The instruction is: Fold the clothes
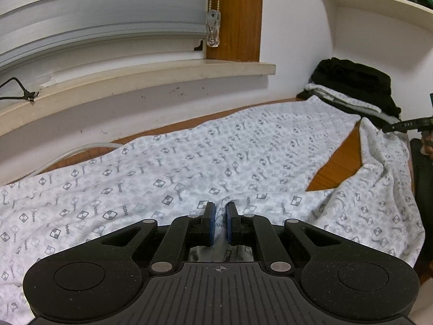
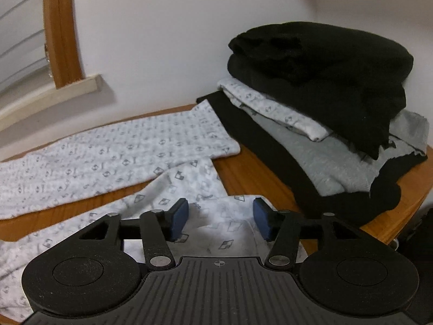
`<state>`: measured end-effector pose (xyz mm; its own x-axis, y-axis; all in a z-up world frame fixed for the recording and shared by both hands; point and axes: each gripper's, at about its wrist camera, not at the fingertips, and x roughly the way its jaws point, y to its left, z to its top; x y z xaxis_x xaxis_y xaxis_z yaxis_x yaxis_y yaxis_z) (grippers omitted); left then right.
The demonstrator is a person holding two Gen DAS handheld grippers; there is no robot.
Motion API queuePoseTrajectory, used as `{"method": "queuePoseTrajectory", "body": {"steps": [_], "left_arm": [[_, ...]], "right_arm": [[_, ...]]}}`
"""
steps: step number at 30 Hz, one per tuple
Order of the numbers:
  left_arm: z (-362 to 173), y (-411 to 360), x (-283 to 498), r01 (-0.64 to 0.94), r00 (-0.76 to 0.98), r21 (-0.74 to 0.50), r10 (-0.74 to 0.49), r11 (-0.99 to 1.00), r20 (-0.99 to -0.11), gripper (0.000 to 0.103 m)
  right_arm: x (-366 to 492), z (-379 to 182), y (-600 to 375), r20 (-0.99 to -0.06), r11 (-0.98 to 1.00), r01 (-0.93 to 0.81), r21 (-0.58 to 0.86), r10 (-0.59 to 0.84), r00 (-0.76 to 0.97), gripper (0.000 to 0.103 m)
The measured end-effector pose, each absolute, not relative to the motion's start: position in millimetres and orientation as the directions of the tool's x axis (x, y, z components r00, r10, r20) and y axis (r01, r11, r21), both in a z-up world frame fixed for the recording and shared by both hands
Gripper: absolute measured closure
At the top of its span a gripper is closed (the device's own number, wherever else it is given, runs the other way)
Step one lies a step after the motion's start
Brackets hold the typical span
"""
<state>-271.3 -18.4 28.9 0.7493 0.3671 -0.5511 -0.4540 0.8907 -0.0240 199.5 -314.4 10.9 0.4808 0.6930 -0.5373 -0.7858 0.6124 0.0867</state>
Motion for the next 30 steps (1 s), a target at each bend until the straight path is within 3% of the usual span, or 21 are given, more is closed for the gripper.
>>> {"method": "queuePoseTrajectory", "body": {"steps": [1, 2, 11, 17, 21, 23, 30], "left_arm": [[29, -18, -271, -0.454, 0.749, -0.024, 0.367, 0.891, -0.551, 0.094], [29, -19, -271, -0.454, 0.749, -0.024, 0.367, 0.891, -0.551, 0.094], [28, -18, -270, -0.455, 0.745, -0.026, 0.364, 0.89, -0.559, 0.094], [28, -18, -270, -0.453, 0.742, -0.025, 0.361, 0.891, -0.564, 0.094], [28, -18, -270, -0.454, 0.741, -0.026, 0.361, 0.891, -0.565, 0.094], [28, -18, -269, -0.454, 0.74, -0.025, 0.362, 0.891, -0.567, 0.094], [28, -18, -269, -0.453, 0.738, -0.019, 0.363, 0.891, -0.569, 0.094]], "right_arm": [[199, 11, -316, -0.542, 0.611, -0.787, 0.085, 0.691, 0.478, 0.098], [198, 14, -322, -0.537, 0.61, -0.788, 0.085, 0.694, 0.48, 0.101], [181, 61, -401, -0.516, 0.617, -0.787, 0.003, 0.675, 0.528, 0.102], [181, 73, -435, -0.565, 0.6, -0.799, 0.017, 0.666, 0.488, 0.101], [184, 61, -403, -0.555, 0.549, -0.833, 0.064, 0.714, 0.428, 0.09], [187, 52, -377, -0.553, 0.516, -0.854, 0.067, 0.732, 0.399, 0.073], [231, 27, -288, -0.591, 0.505, -0.861, 0.059, 0.713, 0.378, 0.058]]}}
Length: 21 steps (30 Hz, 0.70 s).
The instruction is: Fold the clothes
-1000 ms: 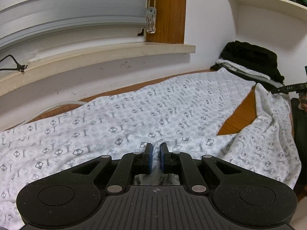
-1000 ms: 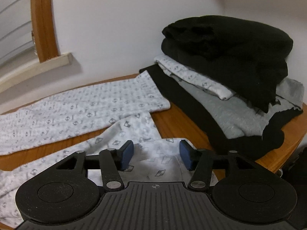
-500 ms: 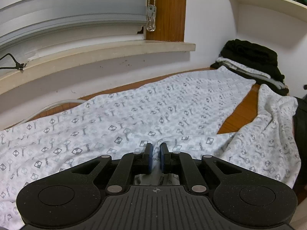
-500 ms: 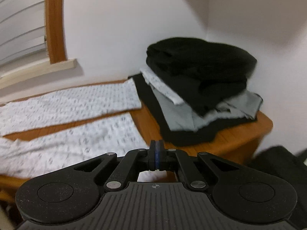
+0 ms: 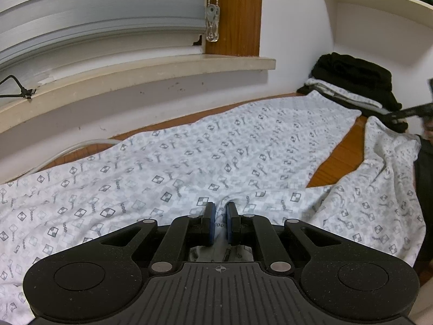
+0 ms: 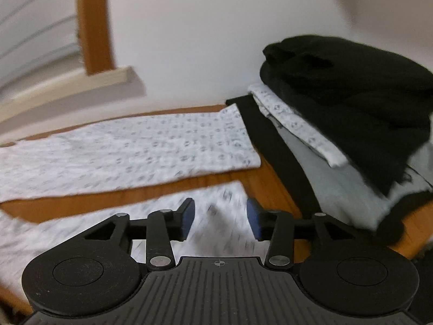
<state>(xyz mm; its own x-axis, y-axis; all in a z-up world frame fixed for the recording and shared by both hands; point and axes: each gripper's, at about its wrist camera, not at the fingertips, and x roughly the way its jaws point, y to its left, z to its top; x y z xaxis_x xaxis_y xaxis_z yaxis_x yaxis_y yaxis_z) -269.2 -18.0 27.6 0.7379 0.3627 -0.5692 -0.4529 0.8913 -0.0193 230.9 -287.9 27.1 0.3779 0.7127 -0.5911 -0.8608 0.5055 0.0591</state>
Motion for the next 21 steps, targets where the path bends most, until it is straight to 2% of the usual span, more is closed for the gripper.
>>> {"method": "queuePoseTrajectory", "body": {"steps": [1, 3, 4, 7, 9, 10, 11, 14, 18, 19, 21], "left_arm": [[27, -18, -269, -0.452, 0.738, -0.019, 0.362, 0.892, -0.569, 0.094], [28, -17, -269, -0.452, 0.738, -0.019, 0.362, 0.892, -0.57, 0.094], [28, -17, -269, -0.452, 0.738, -0.02, 0.361, 0.892, -0.57, 0.094], [28, -17, -269, -0.451, 0.74, -0.023, 0.359, 0.892, -0.569, 0.094], [28, -18, -270, -0.451, 0.743, -0.025, 0.359, 0.892, -0.565, 0.094], [29, -18, -270, -0.451, 0.745, -0.027, 0.359, 0.892, -0.562, 0.094], [29, -18, -271, -0.45, 0.748, -0.03, 0.358, 0.893, -0.559, 0.094], [33, -20, -278, -0.451, 0.773, -0.042, 0.367, 0.891, -0.517, 0.094], [38, -24, -288, -0.462, 0.796, -0.045, 0.392, 0.886, -0.462, 0.096], [39, -25, -290, -0.466, 0.8, -0.047, 0.398, 0.884, -0.449, 0.096], [42, -27, -292, -0.466, 0.811, -0.055, 0.402, 0.883, -0.425, 0.096]], "right_arm": [[238, 24, -282, -0.601, 0.505, -0.86, 0.076, 0.711, 0.365, 0.057], [251, 18, -275, -0.62, 0.499, -0.858, 0.125, 0.714, 0.325, 0.048], [258, 15, -271, -0.629, 0.495, -0.856, 0.15, 0.715, 0.304, 0.04], [267, 11, -266, -0.64, 0.49, -0.852, 0.182, 0.717, 0.276, 0.041], [267, 10, -267, -0.635, 0.487, -0.853, 0.186, 0.722, 0.274, 0.06], [266, 12, -268, -0.629, 0.489, -0.852, 0.185, 0.726, 0.28, 0.085], [266, 13, -271, -0.621, 0.493, -0.851, 0.182, 0.729, 0.29, 0.098], [260, 29, -289, -0.523, 0.514, -0.844, 0.157, 0.768, 0.37, 0.099], [240, 58, -345, -0.26, 0.558, -0.802, 0.213, 0.824, 0.504, 0.099], [234, 60, -358, -0.23, 0.569, -0.794, 0.214, 0.819, 0.525, 0.099], [230, 54, -373, -0.248, 0.571, -0.792, 0.217, 0.817, 0.521, 0.099]]}}
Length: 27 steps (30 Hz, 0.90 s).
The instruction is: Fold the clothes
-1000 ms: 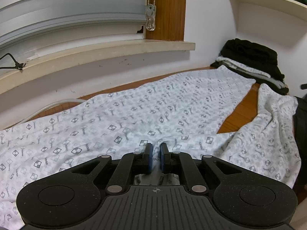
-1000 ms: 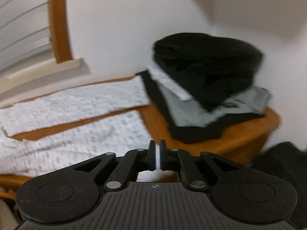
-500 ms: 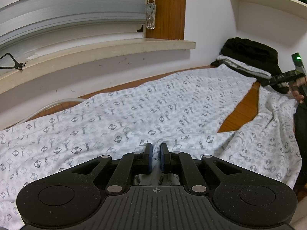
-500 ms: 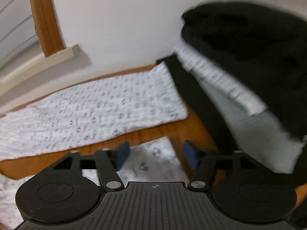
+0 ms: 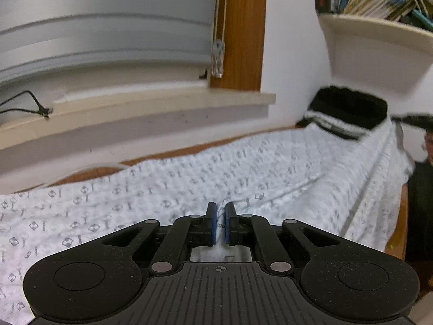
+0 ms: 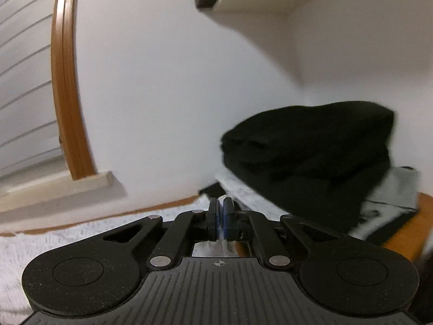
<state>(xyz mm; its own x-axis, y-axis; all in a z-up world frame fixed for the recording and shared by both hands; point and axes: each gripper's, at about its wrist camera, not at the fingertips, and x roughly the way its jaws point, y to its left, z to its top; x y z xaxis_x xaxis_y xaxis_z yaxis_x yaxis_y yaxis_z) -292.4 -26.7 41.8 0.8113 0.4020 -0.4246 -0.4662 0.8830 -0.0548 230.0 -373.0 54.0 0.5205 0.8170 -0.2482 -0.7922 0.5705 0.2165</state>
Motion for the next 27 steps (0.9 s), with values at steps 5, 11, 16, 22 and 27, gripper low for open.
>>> {"method": "queuePoseTrajectory", "body": {"steps": [5, 11, 16, 22, 27], "left_arm": [[51, -24, -292, -0.476, 0.82, -0.073, 0.413, 0.877, -0.396, 0.096], [40, -17, -278, -0.476, 0.789, -0.043, 0.404, 0.879, -0.463, 0.096], [33, -12, -276, -0.467, 0.78, -0.06, 0.379, 0.882, -0.498, 0.096], [29, -12, -271, -0.462, 0.764, -0.052, 0.367, 0.886, -0.531, 0.096], [29, -13, -268, -0.463, 0.757, -0.042, 0.371, 0.885, -0.538, 0.096]], "right_arm": [[235, 28, -400, -0.327, 0.537, -0.811, 0.232, 0.828, 0.455, 0.099], [229, 20, -426, -0.392, 0.484, -0.848, 0.216, 0.838, 0.379, 0.099], [231, 8, -424, -0.531, 0.425, -0.883, 0.2, 0.804, 0.267, 0.095], [244, 15, -426, -0.479, 0.492, -0.834, 0.25, 0.811, 0.335, 0.075], [252, 6, -404, -0.532, 0.536, -0.806, 0.253, 0.772, 0.346, 0.064]]}}
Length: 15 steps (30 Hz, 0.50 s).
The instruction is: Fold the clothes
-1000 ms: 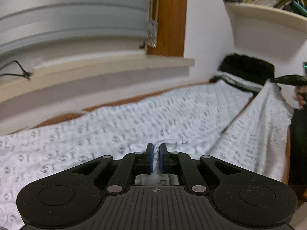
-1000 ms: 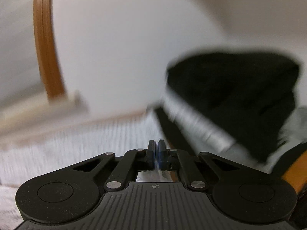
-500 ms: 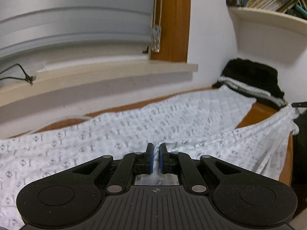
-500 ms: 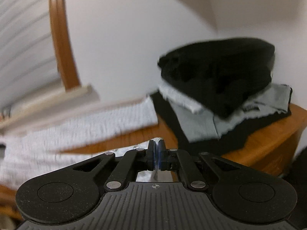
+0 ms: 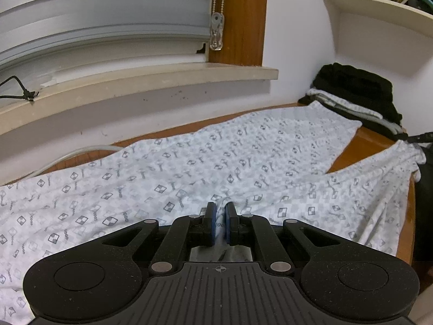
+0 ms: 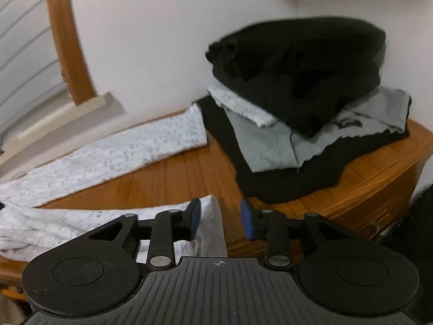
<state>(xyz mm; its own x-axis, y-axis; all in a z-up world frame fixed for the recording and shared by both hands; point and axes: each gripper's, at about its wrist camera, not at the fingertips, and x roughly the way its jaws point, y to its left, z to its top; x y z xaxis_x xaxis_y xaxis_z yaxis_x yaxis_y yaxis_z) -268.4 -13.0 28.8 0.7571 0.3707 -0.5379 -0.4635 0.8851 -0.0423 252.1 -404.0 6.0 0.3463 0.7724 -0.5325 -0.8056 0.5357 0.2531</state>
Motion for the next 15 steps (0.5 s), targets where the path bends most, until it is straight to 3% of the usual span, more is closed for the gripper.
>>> {"method": "queuePoseTrajectory", "body": {"steps": [7, 10, 15], "left_arm": [[28, -14, -268, -0.462, 0.753, -0.036, 0.371, 0.886, -0.543, 0.096], [28, -14, -267, -0.461, 0.752, -0.028, 0.374, 0.887, -0.542, 0.096], [33, -23, -274, -0.422, 0.796, -0.028, 0.355, 0.906, -0.49, 0.096]], "right_arm": [[258, -1, -390, -0.546, 0.511, -0.79, 0.338, 0.79, 0.278, 0.063], [254, 6, -390, -0.523, 0.486, -0.805, 0.34, 0.809, 0.267, 0.095], [241, 32, -410, -0.412, 0.492, -0.809, 0.322, 0.842, 0.348, 0.096]]}}
